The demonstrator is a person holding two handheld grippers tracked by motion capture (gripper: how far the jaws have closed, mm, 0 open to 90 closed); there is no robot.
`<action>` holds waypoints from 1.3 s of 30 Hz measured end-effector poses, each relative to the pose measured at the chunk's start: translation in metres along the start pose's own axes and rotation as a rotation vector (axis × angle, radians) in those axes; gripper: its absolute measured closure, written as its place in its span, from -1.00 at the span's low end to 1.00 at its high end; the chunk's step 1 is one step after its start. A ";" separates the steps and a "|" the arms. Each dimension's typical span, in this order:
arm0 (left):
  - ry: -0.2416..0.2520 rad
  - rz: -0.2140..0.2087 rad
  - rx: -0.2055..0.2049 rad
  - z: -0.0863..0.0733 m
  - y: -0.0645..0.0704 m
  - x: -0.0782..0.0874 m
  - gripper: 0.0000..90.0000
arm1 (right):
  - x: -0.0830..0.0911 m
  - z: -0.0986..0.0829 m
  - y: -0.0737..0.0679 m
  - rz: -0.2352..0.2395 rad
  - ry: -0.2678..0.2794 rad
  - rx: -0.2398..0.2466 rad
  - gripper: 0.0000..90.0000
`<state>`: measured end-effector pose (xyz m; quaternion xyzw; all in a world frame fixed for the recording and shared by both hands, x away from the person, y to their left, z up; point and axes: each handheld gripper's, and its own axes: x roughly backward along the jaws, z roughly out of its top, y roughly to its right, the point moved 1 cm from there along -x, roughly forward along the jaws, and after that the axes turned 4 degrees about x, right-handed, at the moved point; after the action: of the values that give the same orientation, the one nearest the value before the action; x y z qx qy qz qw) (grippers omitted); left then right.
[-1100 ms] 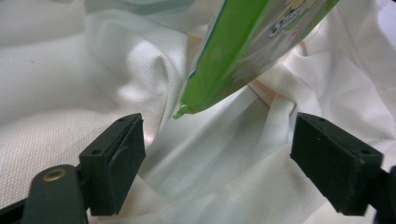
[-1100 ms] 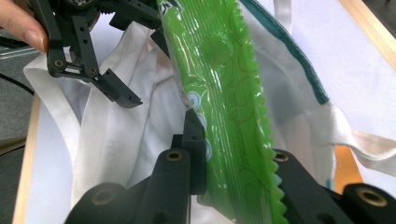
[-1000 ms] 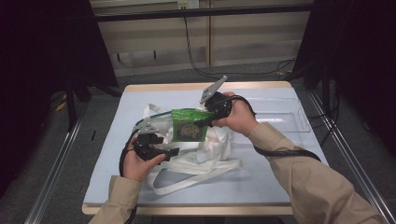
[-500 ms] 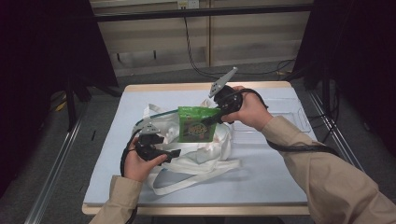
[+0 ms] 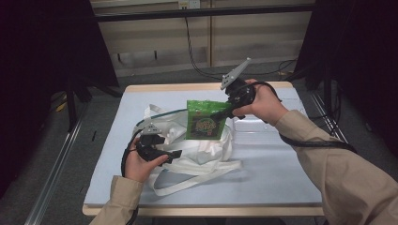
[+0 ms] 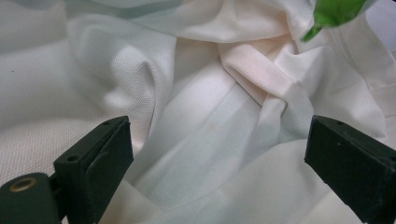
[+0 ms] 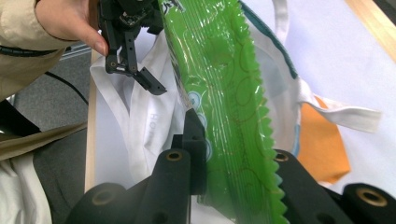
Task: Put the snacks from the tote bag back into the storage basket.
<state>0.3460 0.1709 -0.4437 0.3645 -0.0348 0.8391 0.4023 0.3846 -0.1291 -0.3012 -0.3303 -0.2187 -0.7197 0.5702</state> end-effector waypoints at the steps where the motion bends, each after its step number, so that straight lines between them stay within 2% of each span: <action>1: 0.003 -0.003 0.001 0.000 0.000 -0.001 -0.83 | 0.002 0.000 0.000 0.004 -0.003 0.000 0.77; 6: -0.003 -0.001 -0.003 0.000 -0.001 -0.001 -0.83 | 0.015 -0.002 0.003 0.001 0.000 -0.011 0.77; 11: -0.008 -0.001 -0.001 0.000 -0.001 -0.002 -0.83 | 0.026 -0.006 0.005 0.001 -0.020 -0.021 0.77; 17: -0.009 0.001 0.003 0.000 0.000 -0.003 -0.83 | 0.043 -0.012 0.010 -0.004 -0.008 -0.038 0.77; 22: -0.016 0.000 -0.001 0.000 -0.001 -0.003 -0.83 | 0.054 -0.018 0.015 -0.021 -0.034 -0.043 0.77; 35: -0.018 -0.008 -0.006 0.001 -0.002 -0.004 -0.83 | 0.077 -0.038 0.028 -0.034 -0.040 -0.090 0.77; 39: -0.023 0.002 -0.003 0.001 -0.002 -0.005 -0.83 | 0.083 -0.044 0.033 -0.052 -0.040 -0.106 0.76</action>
<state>0.3497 0.1685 -0.4465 0.3737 -0.0413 0.8351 0.4015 0.3951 -0.2245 -0.2734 -0.3684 -0.2002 -0.7382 0.5285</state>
